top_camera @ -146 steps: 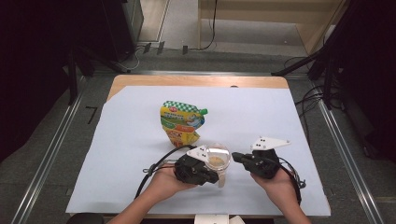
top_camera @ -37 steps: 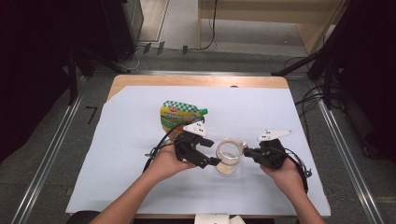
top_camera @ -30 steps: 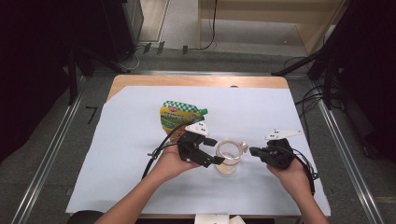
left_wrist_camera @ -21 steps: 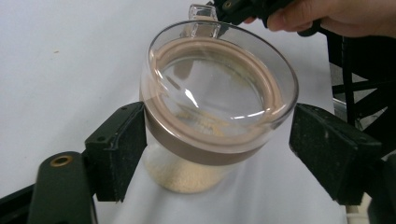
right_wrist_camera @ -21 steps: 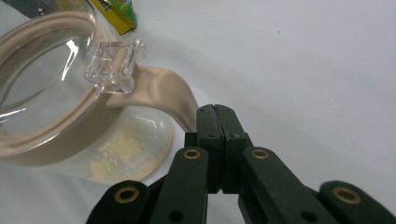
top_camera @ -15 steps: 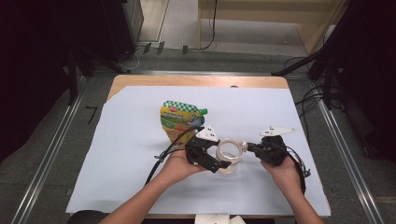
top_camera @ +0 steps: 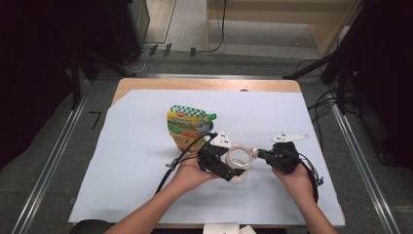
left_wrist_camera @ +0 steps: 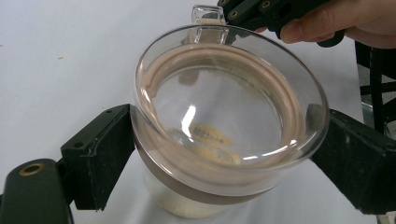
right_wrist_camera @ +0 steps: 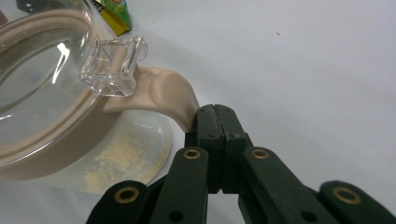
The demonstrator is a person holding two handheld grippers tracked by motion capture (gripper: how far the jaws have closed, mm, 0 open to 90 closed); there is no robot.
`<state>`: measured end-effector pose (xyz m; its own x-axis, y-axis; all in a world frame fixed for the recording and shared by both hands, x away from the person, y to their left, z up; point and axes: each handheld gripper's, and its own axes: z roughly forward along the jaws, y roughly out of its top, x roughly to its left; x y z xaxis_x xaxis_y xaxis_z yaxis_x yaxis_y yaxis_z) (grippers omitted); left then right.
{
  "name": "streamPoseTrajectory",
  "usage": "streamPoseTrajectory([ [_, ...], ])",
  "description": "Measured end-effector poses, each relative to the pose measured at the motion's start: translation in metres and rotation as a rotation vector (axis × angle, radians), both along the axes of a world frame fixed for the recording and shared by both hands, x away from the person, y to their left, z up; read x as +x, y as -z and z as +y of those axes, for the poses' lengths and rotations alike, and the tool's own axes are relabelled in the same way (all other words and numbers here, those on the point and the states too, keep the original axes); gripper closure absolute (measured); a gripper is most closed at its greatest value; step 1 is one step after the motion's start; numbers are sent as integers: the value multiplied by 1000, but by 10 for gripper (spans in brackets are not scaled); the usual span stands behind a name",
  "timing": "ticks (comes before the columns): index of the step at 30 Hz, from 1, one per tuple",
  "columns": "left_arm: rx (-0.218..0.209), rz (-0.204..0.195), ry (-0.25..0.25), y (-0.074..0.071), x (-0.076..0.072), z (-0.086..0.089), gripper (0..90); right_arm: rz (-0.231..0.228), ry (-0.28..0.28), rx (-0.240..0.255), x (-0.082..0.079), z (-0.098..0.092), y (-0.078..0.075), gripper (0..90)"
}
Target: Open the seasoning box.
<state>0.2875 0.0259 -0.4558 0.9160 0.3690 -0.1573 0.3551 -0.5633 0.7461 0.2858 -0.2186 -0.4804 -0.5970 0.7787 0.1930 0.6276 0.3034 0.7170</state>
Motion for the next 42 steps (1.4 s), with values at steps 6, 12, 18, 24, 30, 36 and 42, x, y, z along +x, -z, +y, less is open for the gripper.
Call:
streamPoseTrajectory([
  [6, 0, -2, 4, -2, 0, -1, 102, 6, 3, 4, 0, 0, 0, 900],
  [12, 13, -27, 9, -7, 0, -1, 106, 5, 1, 0, 0, 0, 0, 900],
  [18, 0, -26, 10, -12, 1, -2, 109, 6, 1, 0, 0, 0, 0, 900],
  [24, -5, -31, 22, -19, 3, -4, 109, 8, 3, 2, -1, 0, 0, 900],
  [30, -61, -9, 25, -30, 7, -8, 122, 8, 1, 2, -1, 0, 0, 900],
  [36, -54, -7, 45, -40, 14, -16, 122, 6, 0, 5, -1, 0, 1, 900],
  [42, -42, 10, 63, -47, 22, -26, 122, 15, 2, 13, -1, -1, 1, 900],
])
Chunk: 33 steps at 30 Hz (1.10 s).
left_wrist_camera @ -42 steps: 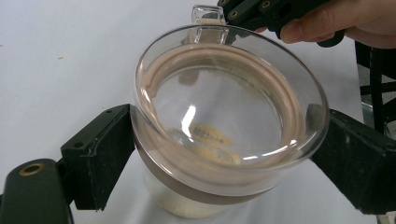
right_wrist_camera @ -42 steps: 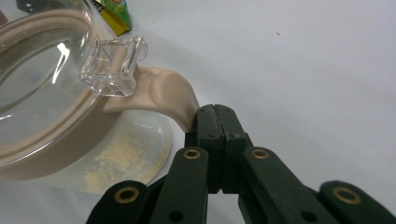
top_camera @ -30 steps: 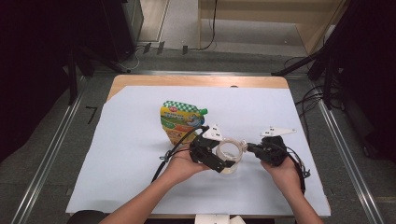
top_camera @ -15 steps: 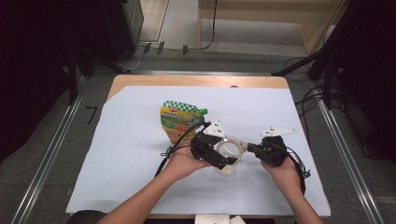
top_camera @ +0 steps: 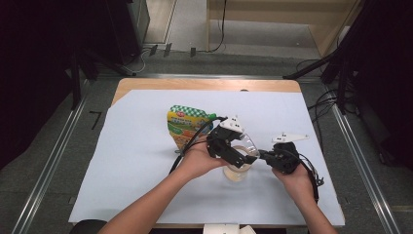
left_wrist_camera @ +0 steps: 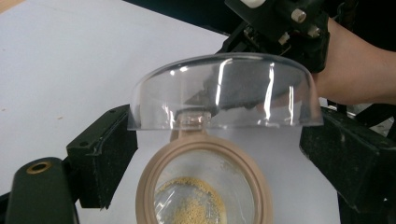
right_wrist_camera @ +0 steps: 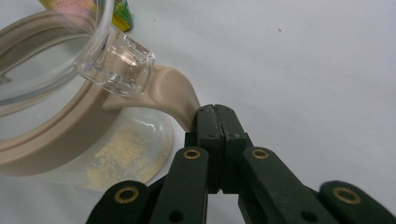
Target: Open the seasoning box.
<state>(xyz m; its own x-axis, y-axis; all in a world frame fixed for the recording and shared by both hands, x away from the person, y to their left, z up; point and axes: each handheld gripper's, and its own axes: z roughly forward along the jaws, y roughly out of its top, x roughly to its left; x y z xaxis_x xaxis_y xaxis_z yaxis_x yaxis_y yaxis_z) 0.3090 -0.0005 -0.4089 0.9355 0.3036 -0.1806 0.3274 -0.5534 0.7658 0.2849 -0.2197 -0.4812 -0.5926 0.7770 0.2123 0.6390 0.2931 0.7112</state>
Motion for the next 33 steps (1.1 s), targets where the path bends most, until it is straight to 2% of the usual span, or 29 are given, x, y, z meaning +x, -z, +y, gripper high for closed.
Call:
streamPoseTrajectory([
  [4, 5, 13, 6, -3, 5, -9, 123, 14, 1, 26, 1, -2, 1, 900],
  [10, 6, 44, 13, -5, 13, -19, 123, 13, 2, 29, 1, -3, 1, 900],
  [15, 33, 37, 28, -9, 16, -27, 122, 13, 5, 30, 0, -4, 0, 900],
  [18, 61, 23, 34, -11, 17, -31, 122, 4, 11, 26, 0, -6, -1, 900],
  [23, 46, 64, 34, -16, 18, -33, 93, -31, 27, 9, -2, -13, -9, 900],
  [26, 66, 46, 41, -18, 18, -32, 94, -55, 44, 16, -5, -22, -15, 900],
  [33, 41, 15, 38, -35, 16, -30, 74, -66, 48, 26, -15, -28, -23, 900],
])
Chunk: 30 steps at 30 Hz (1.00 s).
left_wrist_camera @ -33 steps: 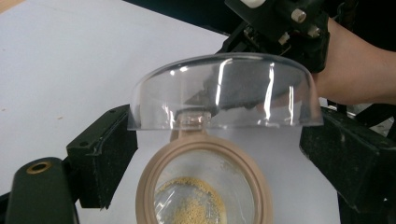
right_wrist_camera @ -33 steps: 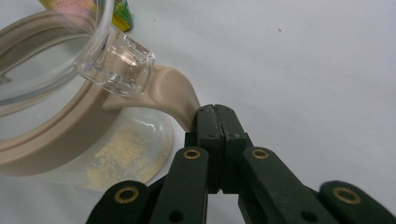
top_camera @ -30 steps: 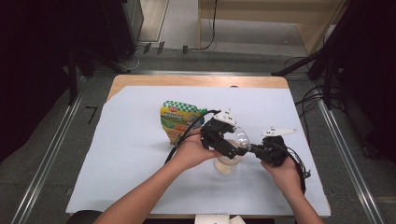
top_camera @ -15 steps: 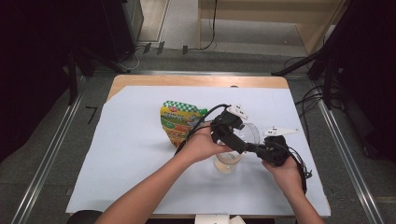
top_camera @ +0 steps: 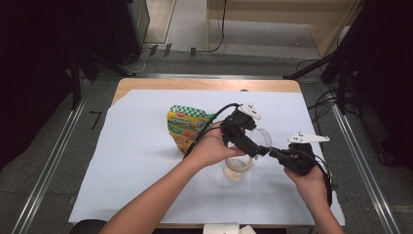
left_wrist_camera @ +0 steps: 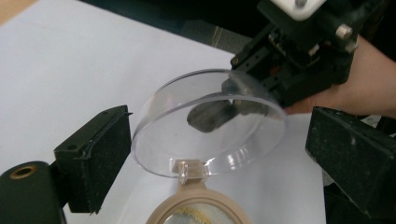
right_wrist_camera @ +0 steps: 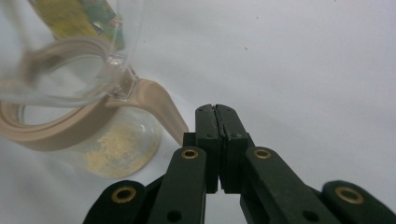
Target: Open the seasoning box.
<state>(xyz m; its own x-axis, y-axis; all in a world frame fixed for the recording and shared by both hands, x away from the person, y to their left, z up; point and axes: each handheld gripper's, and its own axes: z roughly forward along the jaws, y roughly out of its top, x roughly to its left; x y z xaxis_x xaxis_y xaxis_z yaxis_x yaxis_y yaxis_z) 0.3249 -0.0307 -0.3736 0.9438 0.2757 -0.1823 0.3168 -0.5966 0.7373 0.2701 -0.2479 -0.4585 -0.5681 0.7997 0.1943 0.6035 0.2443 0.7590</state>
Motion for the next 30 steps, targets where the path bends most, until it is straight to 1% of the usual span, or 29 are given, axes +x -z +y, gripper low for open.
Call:
streamPoseTrajectory([
  [2, 9, -9, 9, -5, -1, 0, 74, 2, -5, -2, -4, 1, -2, 898],
  [3, 23, -14, 17, -7, -3, 2, 74, 4, -9, -3, -6, 1, -3, 897],
  [5, 38, -18, 24, -9, -5, 5, 74, 15, -19, -3, -12, 1, -4, 890],
  [6, 45, -21, 27, -10, -6, 7, 75, 3, -30, -8, -15, 1, -4, 889],
  [8, 53, -23, 32, -12, -8, 13, 75, 4, -40, -11, -23, 1, -6, 887],
  [9, 51, -23, 28, -13, -10, 15, 77, -1, -48, -12, -25, 2, -7, 883],
  [10, 53, -20, 35, -14, -10, 18, 85, 3, -52, -6, -28, 3, -8, 879],
  [11, 46, -15, 37, -15, -12, 21, 87, 2, -59, 0, -30, 4, -9, 873],
  [12, 43, -18, 36, -16, -14, 25, 87, 2, -69, 4, -33, 6, -10, 870],
  [14, 43, -23, 28, -17, -18, 32, 89, -3, -89, 1, -38, 12, -11, 858],
  [15, 33, -21, 22, -18, -19, 36, 89, 3, -104, 2, -41, 16, -12, 851],
  [16, 24, -18, 18, -18, -21, 42, 100, -1, -118, 3, -43, 20, -12, 845],
  [17, 20, -15, 15, -19, -21, 46, 143, 0, -140, 3, -46, 25, -12, 836],
  [18, 10, -2, 9, -18, -22, 50, 141, 8, -149, 4, -48, 28, -12, 826],
  [19, 10, 12, 9, -18, -21, 55, 142, 4, -160, -2, -50, 32, -12, 815],
  [21, 17, 35, -16, -17, -22, 65, 149, 9, -194, 4, -55, 39, -13, 788],
  [25, -4, 79, -20, -13, -23, 82, 175, 8, -248, 4, -62, 53, -12, 749],
  [26, -3, 80, -22, -12, -24, 86, 222, 16, -260, 14, -65, 57, -12, 744],
  [29, -15, 100, -36, -5, -23, 98, 259, 14, -292, 21, -67, 65, -10, 700],
  [30, -10, 111, -36, -3, -23, 100, 300, 18, -297, 21, -69, 68, -10, 687],
])
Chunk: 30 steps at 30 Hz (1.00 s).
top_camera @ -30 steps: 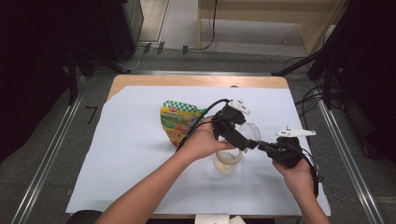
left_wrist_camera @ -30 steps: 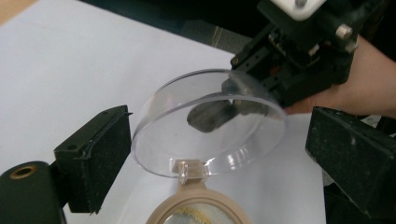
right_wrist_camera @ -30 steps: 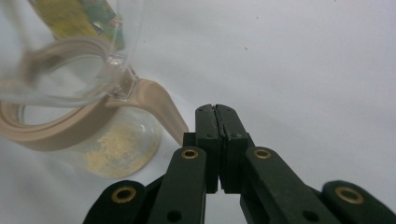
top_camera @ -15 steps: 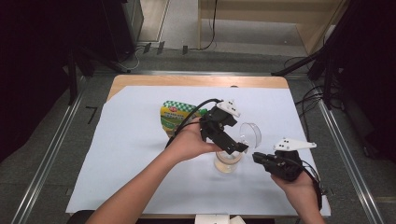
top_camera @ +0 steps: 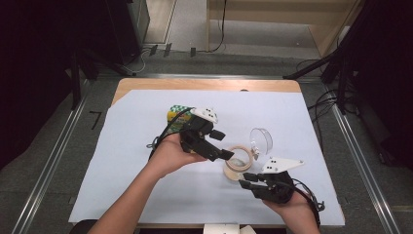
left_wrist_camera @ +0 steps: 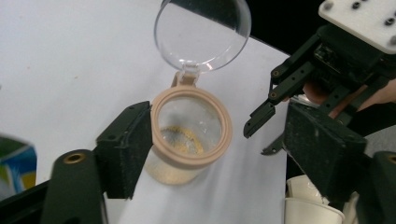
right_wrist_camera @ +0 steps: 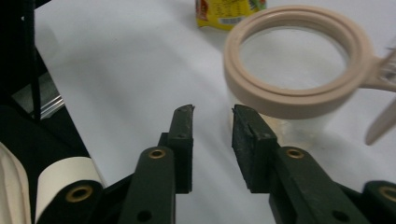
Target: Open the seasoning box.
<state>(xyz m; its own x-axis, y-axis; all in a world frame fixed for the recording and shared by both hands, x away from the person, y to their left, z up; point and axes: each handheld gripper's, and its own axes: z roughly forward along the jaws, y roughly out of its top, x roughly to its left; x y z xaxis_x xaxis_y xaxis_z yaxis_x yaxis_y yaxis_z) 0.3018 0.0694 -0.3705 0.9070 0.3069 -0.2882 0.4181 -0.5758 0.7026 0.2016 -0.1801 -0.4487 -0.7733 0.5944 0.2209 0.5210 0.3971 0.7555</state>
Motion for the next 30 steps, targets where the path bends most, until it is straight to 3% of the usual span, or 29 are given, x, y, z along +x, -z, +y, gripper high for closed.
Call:
streamPoseTrajectory([
  [3, 34, 2, 4, 5, -2, 7, 323, 4, -23, 20, -1, 6, 0, 638],
  [8, 11, 24, 0, 7, -4, 21, 389, 5, -69, 42, -3, 15, 0, 601],
  [14, 42, 6, -2, 7, -6, 37, 386, -5, -123, 22, -4, 30, 4, 560],
  [16, 39, 4, 1, 7, -7, 43, 430, -6, -138, 16, -4, 36, 5, 553],
  [21, 16, 24, -41, 6, -4, 61, 434, -24, -169, 5, -1, 48, 11, 553],
  [26, 4, 38, -68, 6, -1, 81, 368, -24, -187, -4, 2, 57, 15, 528],
  [30, -13, 31, -100, 5, 1, 95, 370, -21, -187, -14, 4, 60, 17, 528],
])
